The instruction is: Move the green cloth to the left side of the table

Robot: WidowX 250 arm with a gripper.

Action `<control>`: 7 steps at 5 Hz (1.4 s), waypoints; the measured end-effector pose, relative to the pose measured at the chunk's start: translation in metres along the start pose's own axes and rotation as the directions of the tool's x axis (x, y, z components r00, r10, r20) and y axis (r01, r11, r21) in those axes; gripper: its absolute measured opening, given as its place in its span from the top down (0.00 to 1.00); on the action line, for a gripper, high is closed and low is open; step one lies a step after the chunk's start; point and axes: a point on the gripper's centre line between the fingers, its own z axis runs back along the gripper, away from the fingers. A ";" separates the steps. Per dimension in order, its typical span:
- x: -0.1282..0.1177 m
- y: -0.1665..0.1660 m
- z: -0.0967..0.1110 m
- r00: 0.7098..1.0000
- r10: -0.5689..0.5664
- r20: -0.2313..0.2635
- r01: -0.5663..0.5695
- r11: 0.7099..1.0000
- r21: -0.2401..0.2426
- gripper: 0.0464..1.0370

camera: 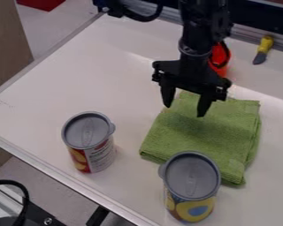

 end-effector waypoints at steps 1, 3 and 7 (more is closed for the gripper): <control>-0.002 -0.017 -0.007 1.000 0.007 0.014 -0.006 0.999 -0.036 0.64; -0.006 -0.027 -0.025 1.000 -0.013 -0.015 0.012 0.998 -0.063 0.99; 0.005 0.004 -0.041 1.000 -0.009 -0.023 0.009 1.000 -0.015 0.99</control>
